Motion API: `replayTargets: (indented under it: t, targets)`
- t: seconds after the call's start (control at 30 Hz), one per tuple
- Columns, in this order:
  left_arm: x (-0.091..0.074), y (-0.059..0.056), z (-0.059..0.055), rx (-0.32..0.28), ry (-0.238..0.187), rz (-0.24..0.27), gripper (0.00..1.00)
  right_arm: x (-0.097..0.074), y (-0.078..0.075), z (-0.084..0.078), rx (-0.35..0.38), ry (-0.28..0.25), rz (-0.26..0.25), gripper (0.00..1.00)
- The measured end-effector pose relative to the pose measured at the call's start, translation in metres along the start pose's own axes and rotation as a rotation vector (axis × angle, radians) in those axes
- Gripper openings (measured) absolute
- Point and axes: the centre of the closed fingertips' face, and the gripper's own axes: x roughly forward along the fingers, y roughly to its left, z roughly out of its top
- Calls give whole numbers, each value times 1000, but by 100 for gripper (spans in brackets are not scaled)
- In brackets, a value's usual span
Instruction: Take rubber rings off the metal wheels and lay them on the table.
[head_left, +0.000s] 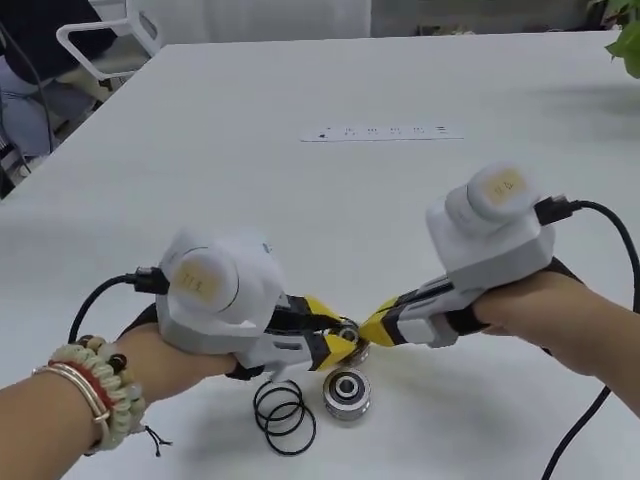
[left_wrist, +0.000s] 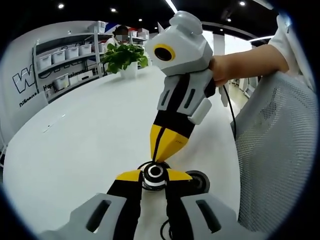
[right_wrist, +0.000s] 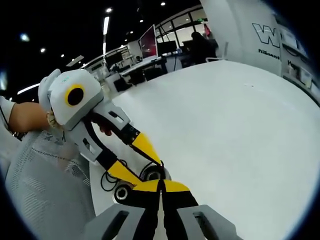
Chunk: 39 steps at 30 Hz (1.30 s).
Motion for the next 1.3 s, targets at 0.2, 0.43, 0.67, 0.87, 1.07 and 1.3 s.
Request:
replayTargets:
  t: [0.2,0.43,0.67,0.87,1.07,1.3]
  targets:
    - [-17,2,22,-15,-55,-25,31,-5,-2,6,7,-24,-11,0]
    - [-42,7,40,27,-72,-21,44,-10,-6,11,17,-38,-22,0]
    - [-80,12,58,39,-105,18,58,-18,-4,23,30,-83,-23,0]
    - [-110,5,57,60,-101,30,65,-22,-1,31,36,-114,-18,0]
    - [-134,-2,49,50,-100,49,70,-23,7,38,35,-129,4,0]
    - [-148,-14,34,29,-63,101,76,-20,21,40,23,-122,50,0]
